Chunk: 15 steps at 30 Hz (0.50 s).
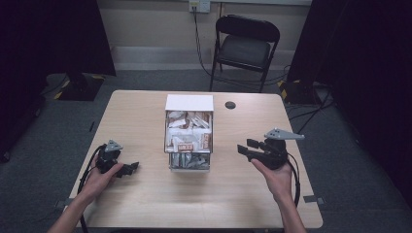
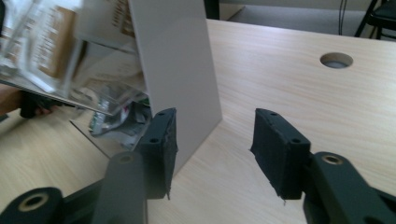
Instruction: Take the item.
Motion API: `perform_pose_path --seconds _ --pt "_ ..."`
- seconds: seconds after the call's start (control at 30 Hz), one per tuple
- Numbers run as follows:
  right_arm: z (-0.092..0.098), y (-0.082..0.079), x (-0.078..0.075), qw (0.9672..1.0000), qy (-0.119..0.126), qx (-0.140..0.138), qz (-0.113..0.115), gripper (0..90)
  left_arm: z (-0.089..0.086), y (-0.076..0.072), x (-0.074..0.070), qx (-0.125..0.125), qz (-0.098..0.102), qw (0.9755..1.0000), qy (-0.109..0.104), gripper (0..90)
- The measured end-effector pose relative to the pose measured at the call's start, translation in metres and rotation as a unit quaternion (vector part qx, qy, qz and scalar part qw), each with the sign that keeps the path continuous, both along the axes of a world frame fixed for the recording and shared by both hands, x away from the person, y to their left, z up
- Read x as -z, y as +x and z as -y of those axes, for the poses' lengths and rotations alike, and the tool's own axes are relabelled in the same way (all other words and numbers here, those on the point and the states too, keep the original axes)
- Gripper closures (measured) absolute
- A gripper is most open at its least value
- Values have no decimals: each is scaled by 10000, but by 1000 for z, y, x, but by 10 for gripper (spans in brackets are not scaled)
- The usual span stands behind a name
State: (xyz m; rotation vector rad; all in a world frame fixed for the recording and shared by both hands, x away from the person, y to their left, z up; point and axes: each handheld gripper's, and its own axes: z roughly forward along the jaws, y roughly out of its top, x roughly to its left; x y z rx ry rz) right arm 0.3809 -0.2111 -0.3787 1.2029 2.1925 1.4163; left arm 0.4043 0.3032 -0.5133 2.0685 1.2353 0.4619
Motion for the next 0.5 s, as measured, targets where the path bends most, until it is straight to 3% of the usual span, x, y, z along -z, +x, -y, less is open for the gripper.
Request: perform_pose_path --seconds 0.2,0.5 --pt "-8 -4 -18 9997 111 -209 100 512 0 0 0 -1 0 10000 -1 0" --pt "-19 -6 -31 9984 168 -506 190 526 0 0 0 -1 1 10000 0 0"
